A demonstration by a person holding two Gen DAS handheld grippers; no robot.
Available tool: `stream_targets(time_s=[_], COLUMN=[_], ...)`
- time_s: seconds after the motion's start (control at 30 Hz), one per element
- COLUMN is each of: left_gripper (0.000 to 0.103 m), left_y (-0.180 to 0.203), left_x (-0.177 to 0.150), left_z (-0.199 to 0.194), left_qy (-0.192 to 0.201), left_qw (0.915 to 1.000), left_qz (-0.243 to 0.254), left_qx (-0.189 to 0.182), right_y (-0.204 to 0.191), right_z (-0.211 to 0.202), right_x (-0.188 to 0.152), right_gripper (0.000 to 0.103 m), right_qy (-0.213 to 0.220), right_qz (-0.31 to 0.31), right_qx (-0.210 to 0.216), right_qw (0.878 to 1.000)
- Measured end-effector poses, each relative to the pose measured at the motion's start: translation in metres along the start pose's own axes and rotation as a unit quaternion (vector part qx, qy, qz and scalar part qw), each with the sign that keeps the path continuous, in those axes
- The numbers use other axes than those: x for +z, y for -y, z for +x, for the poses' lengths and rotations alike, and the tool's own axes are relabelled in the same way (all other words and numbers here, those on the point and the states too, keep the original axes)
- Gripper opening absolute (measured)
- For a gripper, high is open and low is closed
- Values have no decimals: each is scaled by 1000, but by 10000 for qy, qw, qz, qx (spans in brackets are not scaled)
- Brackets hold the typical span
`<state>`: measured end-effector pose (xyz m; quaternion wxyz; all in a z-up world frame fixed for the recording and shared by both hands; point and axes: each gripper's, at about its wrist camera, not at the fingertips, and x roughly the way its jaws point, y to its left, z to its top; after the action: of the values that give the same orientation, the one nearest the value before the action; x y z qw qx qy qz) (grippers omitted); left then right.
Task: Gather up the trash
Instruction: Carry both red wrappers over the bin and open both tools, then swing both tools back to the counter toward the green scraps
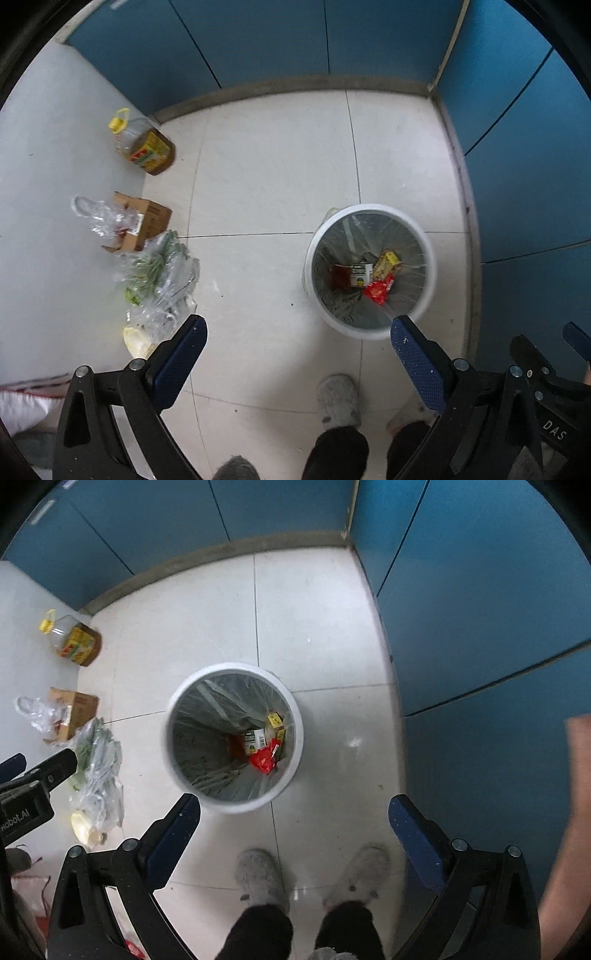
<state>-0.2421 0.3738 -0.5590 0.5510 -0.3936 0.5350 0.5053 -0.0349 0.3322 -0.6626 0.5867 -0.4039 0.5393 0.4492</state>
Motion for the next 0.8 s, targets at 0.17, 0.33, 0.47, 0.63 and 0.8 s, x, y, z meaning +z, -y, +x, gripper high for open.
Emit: stream_targets(time_s=[0.17,0.33,0.47,0.63,0.8], left_gripper=[102,102,102,102,102], left_y=[-14,-22,-25,-32,-32], left_x=[-27,-47,-60,-76,-90], left_z=[-86,-171,-229,-286,-329], left_qy=[189,419,654,894,1119], left_qw=[9998,9989,9975,9952,9928], left_qz=[-45,-37,-75,-59,-33], left_qx=[-110,-192,-259,-388,-425], right_y=[6,2,0,4,8], right_z=[-106,-201,-276,-354,-408], right_x=[-22,-43,-60,-80,-95], right_gripper=[103,103,103,103,103], right_qy=[284,533,773,1092,1373], right_qz=[-94,-163,-216,-159,-65], right_qx=[32,74,75,161,398], right_qw=[9995,9984,9967,9938,9897])
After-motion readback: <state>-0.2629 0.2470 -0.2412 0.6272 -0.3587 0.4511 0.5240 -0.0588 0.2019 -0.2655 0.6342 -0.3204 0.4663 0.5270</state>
